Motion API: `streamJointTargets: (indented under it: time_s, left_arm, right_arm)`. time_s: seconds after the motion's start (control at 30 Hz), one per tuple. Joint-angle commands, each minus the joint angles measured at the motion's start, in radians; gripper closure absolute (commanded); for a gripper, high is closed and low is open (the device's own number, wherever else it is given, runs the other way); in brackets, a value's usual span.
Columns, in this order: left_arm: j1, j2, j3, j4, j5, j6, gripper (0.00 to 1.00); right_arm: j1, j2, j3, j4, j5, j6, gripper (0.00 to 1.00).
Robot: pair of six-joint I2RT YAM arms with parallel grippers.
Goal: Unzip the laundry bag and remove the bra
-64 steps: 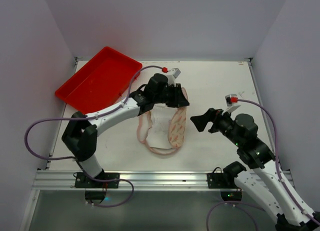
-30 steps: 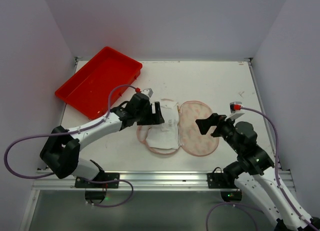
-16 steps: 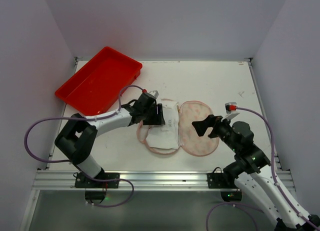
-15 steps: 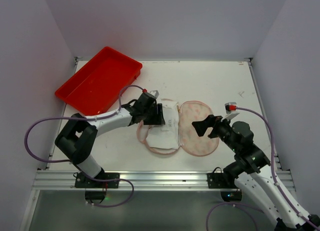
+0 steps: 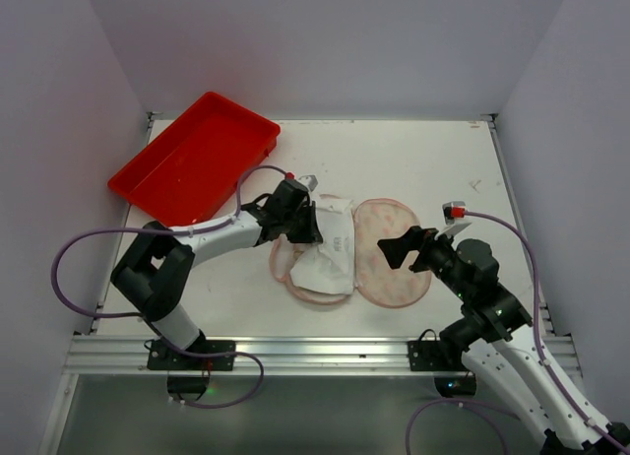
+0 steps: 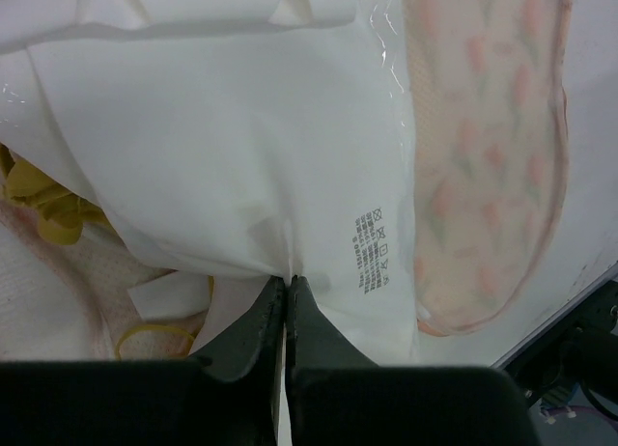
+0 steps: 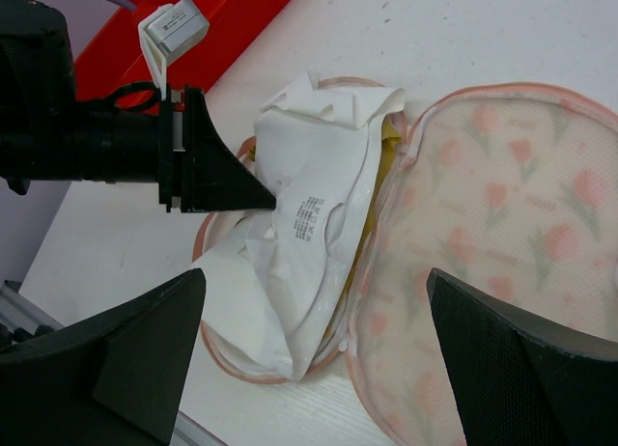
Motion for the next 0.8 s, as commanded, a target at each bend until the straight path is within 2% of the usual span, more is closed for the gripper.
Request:
streamJointTargets:
  time_s: [0.0, 0.2, 0.37, 0.6, 0.77]
  left_arm:
    - [0.001, -0.001, 0.033, 0.043, 0.033, 0.001, 1.00]
    - [0.001, -0.053, 0.053, 0.030, 0.047, 0.013, 1.00]
    - [0.002, -0.171, 0.122, -0.045, -0.018, 0.035, 1.00]
    - [0.014, -0.260, 0.319, -0.164, -0.097, 0.076, 1.00]
    - [0.094, -0.263, 0.496, -0.288, -0.188, 0.142, 1.00]
  right_arm:
    - [-0.002, -0.001, 0.002, 0.036, -0.016, 0.003, 0.01]
    - [0.000, -0.002, 0.008, 0.033, -0.013, 0.003, 0.01]
    - [0.000, -0.025, 0.014, 0.026, 0.004, 0.000, 0.01]
    - [-0.002, -0.094, 0.034, 0.007, 0.061, 0.000, 0.01]
    - [-0.002, -0.116, 0.054, -0.003, 0.069, -0.012, 0.01]
